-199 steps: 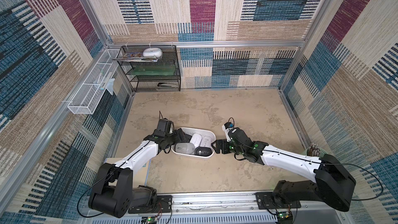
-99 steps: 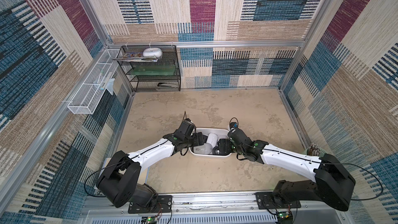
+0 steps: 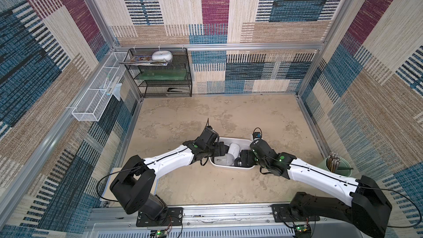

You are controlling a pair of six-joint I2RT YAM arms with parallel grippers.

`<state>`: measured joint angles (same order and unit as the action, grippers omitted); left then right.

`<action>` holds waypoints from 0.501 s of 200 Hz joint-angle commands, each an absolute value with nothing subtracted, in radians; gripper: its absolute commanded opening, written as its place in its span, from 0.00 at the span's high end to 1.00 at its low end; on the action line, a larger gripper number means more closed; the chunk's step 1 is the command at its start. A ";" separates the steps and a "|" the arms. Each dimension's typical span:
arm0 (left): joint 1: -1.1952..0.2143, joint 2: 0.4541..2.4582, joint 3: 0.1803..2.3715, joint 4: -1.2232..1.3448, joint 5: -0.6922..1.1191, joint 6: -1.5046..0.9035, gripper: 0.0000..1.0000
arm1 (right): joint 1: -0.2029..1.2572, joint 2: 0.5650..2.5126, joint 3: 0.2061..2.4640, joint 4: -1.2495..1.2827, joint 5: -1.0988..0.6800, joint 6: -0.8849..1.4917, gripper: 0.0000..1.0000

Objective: Take out the mouse from the storage box
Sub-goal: Move the storage box to the center of the board, then pick up the mouse from the storage box.

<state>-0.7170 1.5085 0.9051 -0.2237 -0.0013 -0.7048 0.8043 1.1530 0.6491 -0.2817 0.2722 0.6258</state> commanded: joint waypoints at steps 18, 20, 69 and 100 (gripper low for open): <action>-0.713 1.407 0.822 -0.277 -0.064 -0.690 0.10 | 0.809 1.094 0.672 -0.235 0.151 0.397 0.04; -0.713 1.402 0.814 -0.275 -0.063 -0.691 0.10 | 0.810 1.091 0.670 -0.228 0.143 0.388 0.04; -0.709 1.245 0.629 -0.197 -0.078 -0.760 0.12 | 0.832 1.126 0.627 -0.092 -0.017 0.245 0.09; -0.685 1.286 0.619 -0.148 -0.036 -0.787 0.16 | 0.841 1.184 0.632 -0.073 0.001 0.195 0.09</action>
